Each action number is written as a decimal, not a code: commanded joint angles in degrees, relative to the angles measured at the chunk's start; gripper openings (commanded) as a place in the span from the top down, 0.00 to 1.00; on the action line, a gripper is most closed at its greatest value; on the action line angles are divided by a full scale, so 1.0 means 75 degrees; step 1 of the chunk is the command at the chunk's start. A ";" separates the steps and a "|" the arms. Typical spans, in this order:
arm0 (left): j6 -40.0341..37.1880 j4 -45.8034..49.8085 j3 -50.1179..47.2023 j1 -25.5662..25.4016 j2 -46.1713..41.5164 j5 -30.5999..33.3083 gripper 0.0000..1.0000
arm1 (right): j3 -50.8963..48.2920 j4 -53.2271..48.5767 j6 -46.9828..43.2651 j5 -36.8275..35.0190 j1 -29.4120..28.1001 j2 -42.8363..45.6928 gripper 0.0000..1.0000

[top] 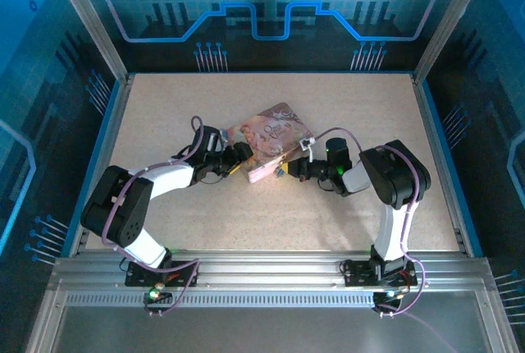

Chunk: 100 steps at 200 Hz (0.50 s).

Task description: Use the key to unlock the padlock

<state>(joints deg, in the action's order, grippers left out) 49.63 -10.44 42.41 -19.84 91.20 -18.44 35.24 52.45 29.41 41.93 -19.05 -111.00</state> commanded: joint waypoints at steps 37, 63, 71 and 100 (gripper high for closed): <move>0.0007 0.0151 -0.0054 -0.0077 0.0051 0.0103 0.28 | -0.0161 -0.0074 0.0134 0.0283 0.0061 0.0178 0.98; -0.0002 0.0172 -0.0058 -0.0084 0.0040 0.0103 0.28 | -0.0271 -0.0039 0.0111 0.0247 0.0067 0.0111 0.98; -0.0003 0.0179 -0.0054 -0.0085 0.0040 0.0108 0.28 | -0.0294 -0.0023 0.0112 0.0252 0.0067 0.0105 0.98; -0.0007 0.0184 -0.0042 -0.0086 0.0028 0.0110 0.28 | -0.0340 0.0029 0.0133 0.0306 0.0070 0.0093 0.93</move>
<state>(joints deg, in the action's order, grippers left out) 49.63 -10.44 42.39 -20.03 91.20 -18.41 34.06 53.30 29.43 42.00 -18.68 -110.78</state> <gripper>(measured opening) 0.724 0.058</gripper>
